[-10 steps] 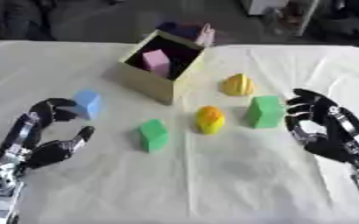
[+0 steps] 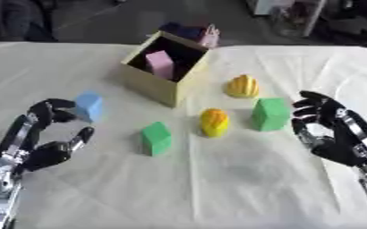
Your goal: Pick up objects on the table and place them in the box.
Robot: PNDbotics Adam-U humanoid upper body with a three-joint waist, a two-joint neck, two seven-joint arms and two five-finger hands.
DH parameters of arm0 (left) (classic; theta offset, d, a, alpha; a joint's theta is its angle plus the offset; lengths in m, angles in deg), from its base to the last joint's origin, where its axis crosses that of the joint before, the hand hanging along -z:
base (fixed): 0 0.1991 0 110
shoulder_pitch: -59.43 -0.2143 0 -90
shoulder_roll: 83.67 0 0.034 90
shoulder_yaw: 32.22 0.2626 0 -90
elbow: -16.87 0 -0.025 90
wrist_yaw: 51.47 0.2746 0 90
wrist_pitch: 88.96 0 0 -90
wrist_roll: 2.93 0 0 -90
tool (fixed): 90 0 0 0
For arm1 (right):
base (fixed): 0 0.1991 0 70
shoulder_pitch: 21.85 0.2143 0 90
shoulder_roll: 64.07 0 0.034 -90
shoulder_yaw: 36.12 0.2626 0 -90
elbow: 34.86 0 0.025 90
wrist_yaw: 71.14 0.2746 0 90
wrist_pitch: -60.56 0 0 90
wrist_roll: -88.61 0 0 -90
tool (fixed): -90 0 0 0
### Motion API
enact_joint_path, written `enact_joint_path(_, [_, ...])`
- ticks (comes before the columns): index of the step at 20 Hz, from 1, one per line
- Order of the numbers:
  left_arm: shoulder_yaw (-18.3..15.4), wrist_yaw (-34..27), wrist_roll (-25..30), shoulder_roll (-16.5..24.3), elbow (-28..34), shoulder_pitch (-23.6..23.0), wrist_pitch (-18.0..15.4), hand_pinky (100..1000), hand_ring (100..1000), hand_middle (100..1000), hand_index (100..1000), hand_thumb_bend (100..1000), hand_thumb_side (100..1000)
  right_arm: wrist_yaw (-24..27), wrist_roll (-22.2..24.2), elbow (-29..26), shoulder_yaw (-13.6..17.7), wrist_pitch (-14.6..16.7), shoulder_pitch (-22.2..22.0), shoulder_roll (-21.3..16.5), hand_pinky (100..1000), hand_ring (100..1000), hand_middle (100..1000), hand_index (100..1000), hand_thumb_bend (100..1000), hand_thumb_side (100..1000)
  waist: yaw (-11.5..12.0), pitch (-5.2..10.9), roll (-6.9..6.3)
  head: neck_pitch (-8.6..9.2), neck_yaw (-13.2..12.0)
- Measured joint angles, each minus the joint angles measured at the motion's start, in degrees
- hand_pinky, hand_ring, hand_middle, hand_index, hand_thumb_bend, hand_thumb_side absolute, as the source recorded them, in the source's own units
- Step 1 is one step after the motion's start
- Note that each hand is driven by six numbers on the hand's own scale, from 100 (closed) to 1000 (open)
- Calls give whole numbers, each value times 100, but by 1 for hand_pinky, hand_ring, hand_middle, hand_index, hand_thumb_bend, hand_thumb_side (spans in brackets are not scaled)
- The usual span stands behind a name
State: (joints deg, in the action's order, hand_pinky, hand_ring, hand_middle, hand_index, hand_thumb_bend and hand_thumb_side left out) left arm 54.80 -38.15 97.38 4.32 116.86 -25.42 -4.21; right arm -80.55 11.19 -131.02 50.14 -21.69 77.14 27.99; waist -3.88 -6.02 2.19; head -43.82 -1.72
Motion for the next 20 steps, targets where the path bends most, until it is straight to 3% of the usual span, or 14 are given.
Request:
enact_joint_path(3, [94,173,111,659,34,149,-6,758,690,724,767,473,226,0,11,0,-3,-7,2,-1,700,747,747,921,215,281,-30,10,-36,0,-8])
enact_joint_path(7, [375,634,521,2051,29,553,-84,772,723,736,788,449,217,-2,21,0,-19,-7,0,-32,699,747,746,920,215,283,-103,58,-139,0,-54])
enact_joint_path(10, [748,1072,1044,3053,-182,1086,-244,778,739,738,793,414,180,-2,46,1,-43,-7,-5,-58,699,746,746,921,215,285,-173,88,-206,0,-76])
enact_joint_path(12, [1089,1441,1444,3487,-487,1523,-449,781,751,744,801,401,173,-2,71,2,-71,-5,-11,-61,699,746,746,920,214,289,-224,110,-245,-1,-90])
enact_joint_path(15, [1509,2087,1912,3656,-1054,2042,-858,783,757,747,803,392,163,-2,90,5,-93,0,-46,-76,699,746,745,921,217,295,-274,124,-278,-1,-102])
enact_joint_path(20, [1850,2877,2287,3423,-2076,2643,-1413,782,757,745,797,383,147,-2,102,7,-95,3,-49,-103,699,745,745,921,219,303,-320,126,-278,-1,-95])
